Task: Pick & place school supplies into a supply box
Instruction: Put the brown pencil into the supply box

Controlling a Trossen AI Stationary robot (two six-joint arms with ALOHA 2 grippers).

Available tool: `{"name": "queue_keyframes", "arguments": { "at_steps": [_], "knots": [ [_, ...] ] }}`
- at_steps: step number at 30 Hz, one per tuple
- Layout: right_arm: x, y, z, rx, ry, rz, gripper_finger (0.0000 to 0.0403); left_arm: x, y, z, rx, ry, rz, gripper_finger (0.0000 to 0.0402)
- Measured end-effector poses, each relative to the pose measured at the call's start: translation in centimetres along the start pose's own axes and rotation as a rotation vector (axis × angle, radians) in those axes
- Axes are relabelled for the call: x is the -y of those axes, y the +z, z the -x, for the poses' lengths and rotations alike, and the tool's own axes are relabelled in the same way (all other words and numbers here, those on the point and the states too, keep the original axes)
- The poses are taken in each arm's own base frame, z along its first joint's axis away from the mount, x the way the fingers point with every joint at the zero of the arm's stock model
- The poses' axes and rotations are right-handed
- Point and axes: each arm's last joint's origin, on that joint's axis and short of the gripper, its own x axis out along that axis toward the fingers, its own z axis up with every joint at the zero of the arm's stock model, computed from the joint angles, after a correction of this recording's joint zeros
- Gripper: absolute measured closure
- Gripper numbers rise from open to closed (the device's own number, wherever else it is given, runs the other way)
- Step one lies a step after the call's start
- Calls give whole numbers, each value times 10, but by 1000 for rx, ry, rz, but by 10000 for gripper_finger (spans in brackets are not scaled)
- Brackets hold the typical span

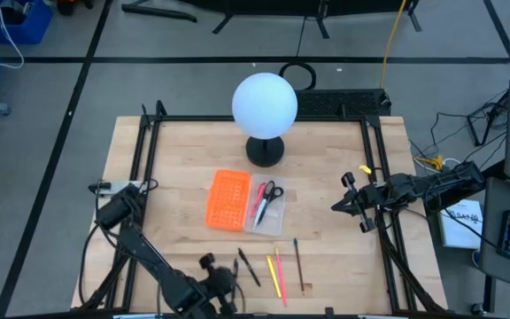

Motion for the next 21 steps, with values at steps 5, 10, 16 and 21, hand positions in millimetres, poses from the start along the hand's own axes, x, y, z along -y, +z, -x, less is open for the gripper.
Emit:
{"name": "queue_keyframes", "arguments": {
  "at_steps": [5,10,16,21],
  "knots": [
    [0,0,0,-2,0,22,403,7,39,-8,80,-208,-372,397],
    [0,0,0,-1,0,46,403,-24,92,6,170,-273,-622,398],
    [0,0,0,-2,0,72,403,-108,114,50,344,-281,-576,399],
    [0,-3,0,-30,1,87,403,-177,71,58,536,-386,-488,400]
  ]
}}
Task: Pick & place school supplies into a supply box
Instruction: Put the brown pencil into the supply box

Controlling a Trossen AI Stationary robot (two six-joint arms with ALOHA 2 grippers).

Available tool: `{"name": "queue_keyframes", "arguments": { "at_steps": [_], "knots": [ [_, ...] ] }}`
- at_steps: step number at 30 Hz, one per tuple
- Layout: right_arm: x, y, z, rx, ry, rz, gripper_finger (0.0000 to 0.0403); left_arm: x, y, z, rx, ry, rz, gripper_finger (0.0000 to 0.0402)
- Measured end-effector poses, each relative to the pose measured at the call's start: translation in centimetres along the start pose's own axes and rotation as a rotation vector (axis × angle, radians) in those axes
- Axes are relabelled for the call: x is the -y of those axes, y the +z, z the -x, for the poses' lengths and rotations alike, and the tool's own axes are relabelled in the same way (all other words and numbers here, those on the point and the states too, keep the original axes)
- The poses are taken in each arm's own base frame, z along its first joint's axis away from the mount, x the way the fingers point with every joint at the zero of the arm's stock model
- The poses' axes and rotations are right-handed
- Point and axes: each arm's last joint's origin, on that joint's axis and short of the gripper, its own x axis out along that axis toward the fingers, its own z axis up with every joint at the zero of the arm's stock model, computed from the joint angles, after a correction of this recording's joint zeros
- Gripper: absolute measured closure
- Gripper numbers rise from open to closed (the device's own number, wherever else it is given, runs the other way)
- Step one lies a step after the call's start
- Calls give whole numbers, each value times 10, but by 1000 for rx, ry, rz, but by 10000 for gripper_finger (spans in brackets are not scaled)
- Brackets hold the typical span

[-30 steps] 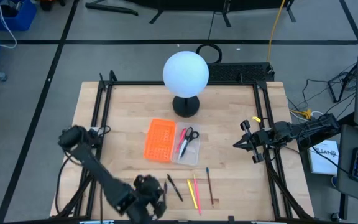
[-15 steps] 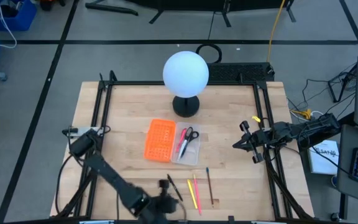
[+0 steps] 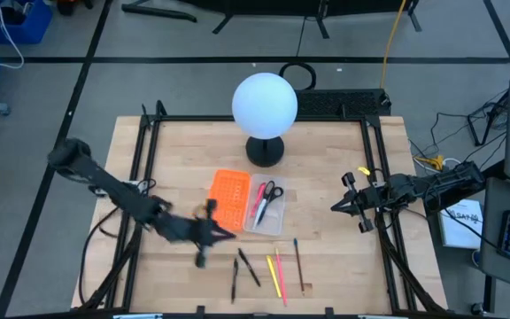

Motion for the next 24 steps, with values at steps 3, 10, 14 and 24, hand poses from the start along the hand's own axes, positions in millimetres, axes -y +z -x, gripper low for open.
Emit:
{"name": "queue_keyframes", "arguments": {
  "at_steps": [3,10,14,24],
  "knots": [
    [0,-1,0,-14,1,1,403,-20,-31,24,127,69,145,398],
    [0,-2,0,-22,-1,48,403,-31,-87,57,224,84,137,398],
    [0,-2,0,-23,1,99,403,-40,-99,72,345,197,240,399],
    [0,-1,0,-14,-2,162,403,-38,-135,76,258,198,247,397]
  ]
}}
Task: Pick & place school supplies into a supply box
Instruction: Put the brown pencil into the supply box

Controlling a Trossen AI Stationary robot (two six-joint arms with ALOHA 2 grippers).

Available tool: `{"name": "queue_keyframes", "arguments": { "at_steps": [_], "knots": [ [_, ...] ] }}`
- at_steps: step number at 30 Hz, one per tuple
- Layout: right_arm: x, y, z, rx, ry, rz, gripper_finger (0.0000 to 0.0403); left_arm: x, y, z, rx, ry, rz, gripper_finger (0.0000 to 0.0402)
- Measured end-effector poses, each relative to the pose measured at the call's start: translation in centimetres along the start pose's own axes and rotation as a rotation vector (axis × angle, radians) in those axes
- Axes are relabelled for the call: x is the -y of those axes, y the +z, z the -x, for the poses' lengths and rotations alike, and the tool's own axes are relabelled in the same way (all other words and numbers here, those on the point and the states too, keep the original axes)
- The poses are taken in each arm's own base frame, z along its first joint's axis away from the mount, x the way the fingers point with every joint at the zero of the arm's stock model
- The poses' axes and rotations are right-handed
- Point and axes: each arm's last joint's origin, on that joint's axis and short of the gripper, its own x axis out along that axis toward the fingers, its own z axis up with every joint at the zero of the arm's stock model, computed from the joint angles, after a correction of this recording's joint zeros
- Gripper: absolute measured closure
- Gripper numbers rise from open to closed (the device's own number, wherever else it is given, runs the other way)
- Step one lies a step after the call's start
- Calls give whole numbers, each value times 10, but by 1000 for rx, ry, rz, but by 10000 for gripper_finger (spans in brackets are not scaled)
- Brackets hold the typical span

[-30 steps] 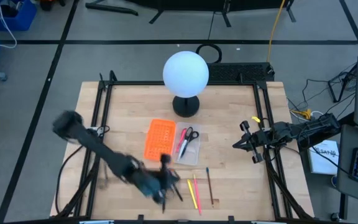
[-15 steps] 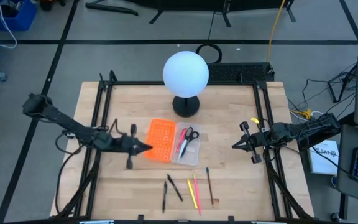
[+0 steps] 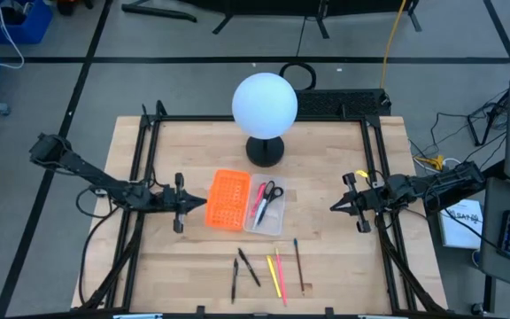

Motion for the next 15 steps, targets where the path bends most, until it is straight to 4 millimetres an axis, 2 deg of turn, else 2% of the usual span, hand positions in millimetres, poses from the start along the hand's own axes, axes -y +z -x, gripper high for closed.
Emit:
{"name": "queue_keyframes", "arguments": {
  "at_steps": [2,5,7,9,11,15],
  "knots": [
    [1,1,0,7,-21,-7,403,-1,-4,1,-10,15,-10,387],
    [6,9,-1,62,-168,-77,403,-3,-4,2,-11,58,-55,371],
    [6,10,-4,11,-184,-89,403,-3,-4,2,-9,90,-82,364],
    [7,29,-11,10,-180,-102,403,-4,-3,2,-1,115,-83,359],
    [8,48,-21,-17,-220,-125,403,-4,-2,2,6,128,-73,358],
    [3,72,-60,-267,-324,-148,403,-4,-2,2,9,128,-26,362]
  ]
}}
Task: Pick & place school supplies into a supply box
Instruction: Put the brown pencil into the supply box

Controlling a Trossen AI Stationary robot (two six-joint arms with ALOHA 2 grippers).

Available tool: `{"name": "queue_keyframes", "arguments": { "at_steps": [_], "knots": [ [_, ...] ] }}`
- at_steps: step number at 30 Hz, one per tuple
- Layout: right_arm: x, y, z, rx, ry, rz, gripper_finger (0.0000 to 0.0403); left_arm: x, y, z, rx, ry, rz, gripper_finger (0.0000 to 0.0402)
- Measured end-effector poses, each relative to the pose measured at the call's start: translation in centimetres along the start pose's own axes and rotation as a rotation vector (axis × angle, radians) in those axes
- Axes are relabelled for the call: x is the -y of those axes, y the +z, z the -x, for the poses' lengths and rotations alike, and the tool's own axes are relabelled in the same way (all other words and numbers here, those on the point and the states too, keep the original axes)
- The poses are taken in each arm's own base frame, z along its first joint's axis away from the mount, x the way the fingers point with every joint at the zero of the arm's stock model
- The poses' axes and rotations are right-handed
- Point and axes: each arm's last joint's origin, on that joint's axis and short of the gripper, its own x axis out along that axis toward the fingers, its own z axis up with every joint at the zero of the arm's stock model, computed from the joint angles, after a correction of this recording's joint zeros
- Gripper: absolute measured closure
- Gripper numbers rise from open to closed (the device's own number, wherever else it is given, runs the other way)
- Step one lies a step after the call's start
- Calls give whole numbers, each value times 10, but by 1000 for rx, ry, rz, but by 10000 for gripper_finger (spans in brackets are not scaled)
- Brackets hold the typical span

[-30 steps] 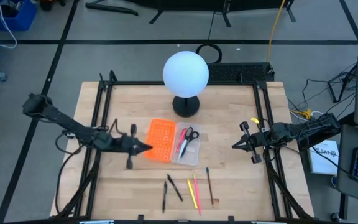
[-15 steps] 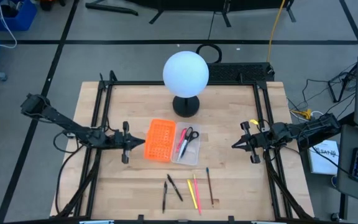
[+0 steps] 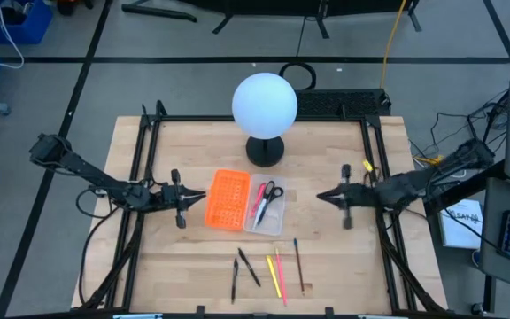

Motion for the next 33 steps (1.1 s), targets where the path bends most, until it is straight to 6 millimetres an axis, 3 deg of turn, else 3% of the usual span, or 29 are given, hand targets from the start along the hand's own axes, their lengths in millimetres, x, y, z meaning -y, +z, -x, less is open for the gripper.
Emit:
{"name": "queue_keyframes", "arguments": {
  "at_steps": [4,10,16,19,23,28,33],
  "knots": [
    [-26,42,-32,-185,-178,-60,403,0,3,0,23,2,-8,361],
    [-74,89,-73,-448,-211,-215,403,-3,27,3,242,18,67,360],
    [-113,111,-103,-716,-193,-401,403,-4,33,5,300,17,104,360],
    [-126,108,-113,-851,-187,-567,403,-3,28,3,248,18,35,360],
    [-142,86,-127,-991,-237,-720,403,-3,24,2,214,38,-104,360],
    [-157,55,-140,-1131,-349,-771,403,-3,24,2,212,40,-120,360],
    [-165,31,-153,-1157,-418,-734,401,-3,25,2,219,41,-112,360]
  ]
}}
